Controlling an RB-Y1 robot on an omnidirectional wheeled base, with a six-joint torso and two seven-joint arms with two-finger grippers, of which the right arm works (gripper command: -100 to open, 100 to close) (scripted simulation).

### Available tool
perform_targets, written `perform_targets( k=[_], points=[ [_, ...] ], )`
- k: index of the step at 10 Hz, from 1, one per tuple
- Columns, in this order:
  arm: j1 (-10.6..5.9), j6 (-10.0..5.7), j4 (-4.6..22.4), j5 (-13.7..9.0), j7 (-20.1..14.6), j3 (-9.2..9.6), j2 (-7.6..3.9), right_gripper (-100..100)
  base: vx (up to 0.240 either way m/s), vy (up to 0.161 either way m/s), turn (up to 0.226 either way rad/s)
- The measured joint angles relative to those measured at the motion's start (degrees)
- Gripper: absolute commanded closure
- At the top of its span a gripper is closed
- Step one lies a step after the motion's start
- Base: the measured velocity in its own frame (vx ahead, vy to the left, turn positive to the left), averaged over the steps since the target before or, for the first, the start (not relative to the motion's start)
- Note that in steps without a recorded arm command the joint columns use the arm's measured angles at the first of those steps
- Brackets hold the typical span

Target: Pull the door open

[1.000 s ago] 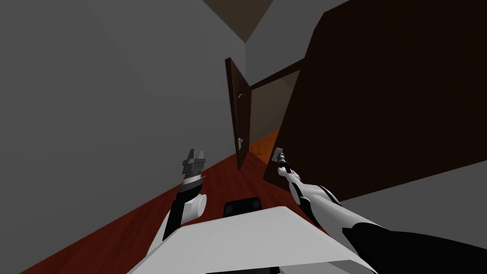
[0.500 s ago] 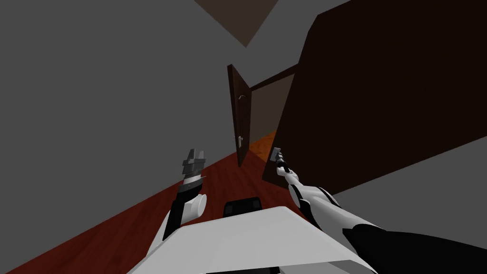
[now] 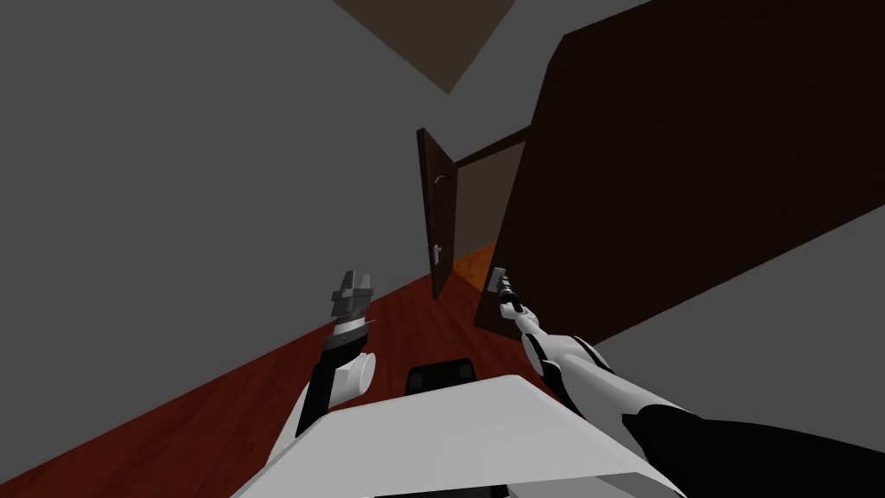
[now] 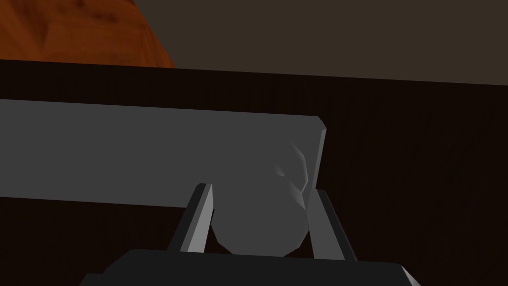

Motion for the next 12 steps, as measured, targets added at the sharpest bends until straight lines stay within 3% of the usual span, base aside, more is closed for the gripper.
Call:
perform_targets(
  k=[1, 3, 5, 9, 12],
  points=[
    [0.88, 0.90, -2.6, 0.2, -0.1, 0.35, 0.44, 100, -0.147, -0.048, 0.039],
    [-0.49, -0.20, -0.2, 0.8, -1.0, 1.57, 0.32, 100, -0.169, -0.038, 0.040],
    [0.48, 0.82, -2.9, 1.2, -1.3, 2.35, 0.99, 100, -0.182, -0.047, 0.043],
    [-0.20, 0.84, -2.5, 1.8, -2.0, 3.60, 1.28, 100, -0.155, -0.041, 0.046],
    [-1.47, -0.36, -0.8, 2.6, -3.2, 5.48, 1.57, 100, -0.174, -0.064, 0.051]
  ],
)
